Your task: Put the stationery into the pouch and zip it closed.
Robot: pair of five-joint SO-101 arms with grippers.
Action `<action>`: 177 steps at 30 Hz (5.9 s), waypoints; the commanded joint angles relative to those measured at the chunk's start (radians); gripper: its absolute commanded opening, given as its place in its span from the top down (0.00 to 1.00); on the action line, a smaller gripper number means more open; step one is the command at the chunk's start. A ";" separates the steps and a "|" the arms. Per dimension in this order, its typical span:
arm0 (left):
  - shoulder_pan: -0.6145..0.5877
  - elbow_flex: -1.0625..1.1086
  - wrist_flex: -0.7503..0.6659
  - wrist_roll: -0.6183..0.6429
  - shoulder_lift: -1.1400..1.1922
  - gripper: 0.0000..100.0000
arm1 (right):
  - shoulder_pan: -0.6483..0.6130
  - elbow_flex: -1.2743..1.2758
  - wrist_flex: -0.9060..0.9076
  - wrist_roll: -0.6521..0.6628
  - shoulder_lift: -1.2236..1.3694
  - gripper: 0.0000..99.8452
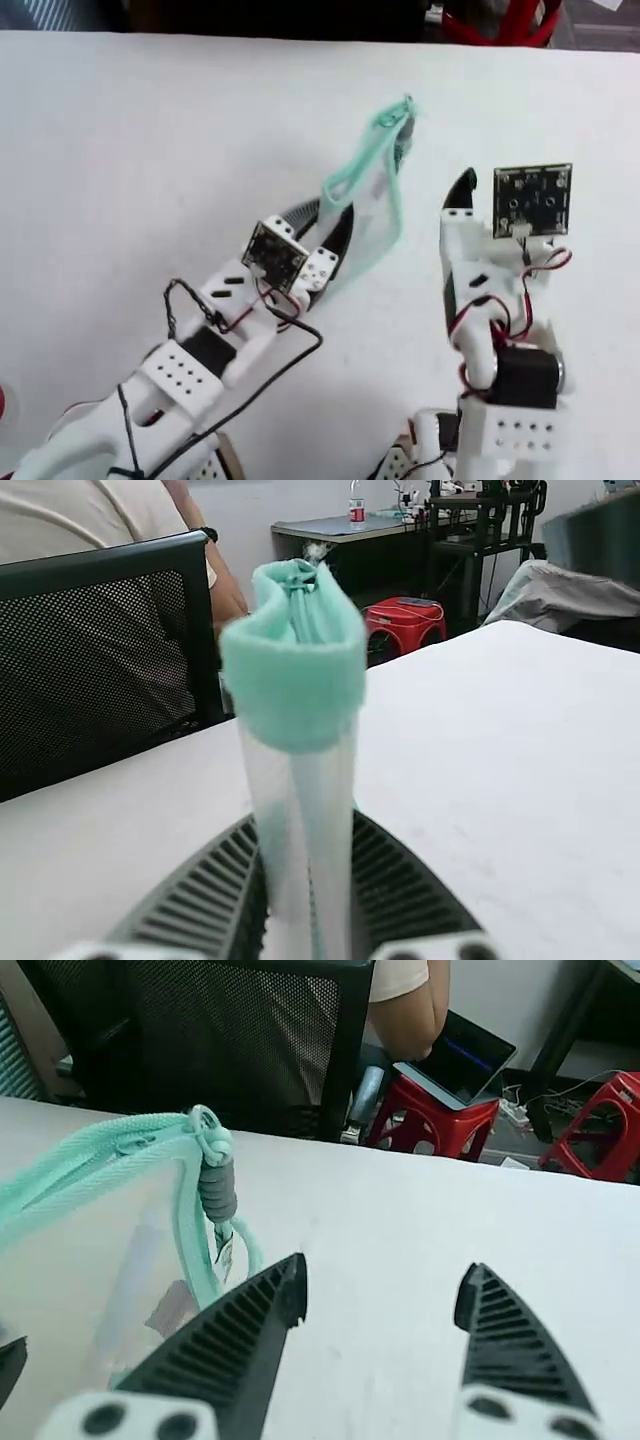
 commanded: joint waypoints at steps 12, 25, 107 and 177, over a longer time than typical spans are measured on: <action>0.068 -0.104 0.818 -0.206 -0.599 0.98 | -0.036 0.140 -0.061 0.181 0.124 0.68; 0.108 -0.025 0.749 -0.215 -0.618 0.98 | -0.196 0.723 -0.318 -0.028 -0.522 0.68; 0.147 0.279 0.252 -0.029 -0.618 0.88 | -0.035 -0.101 -0.001 -0.103 0.220 0.98; -0.013 0.245 0.219 -0.160 -0.616 0.98 | -0.831 -0.680 0.865 0.445 0.182 0.98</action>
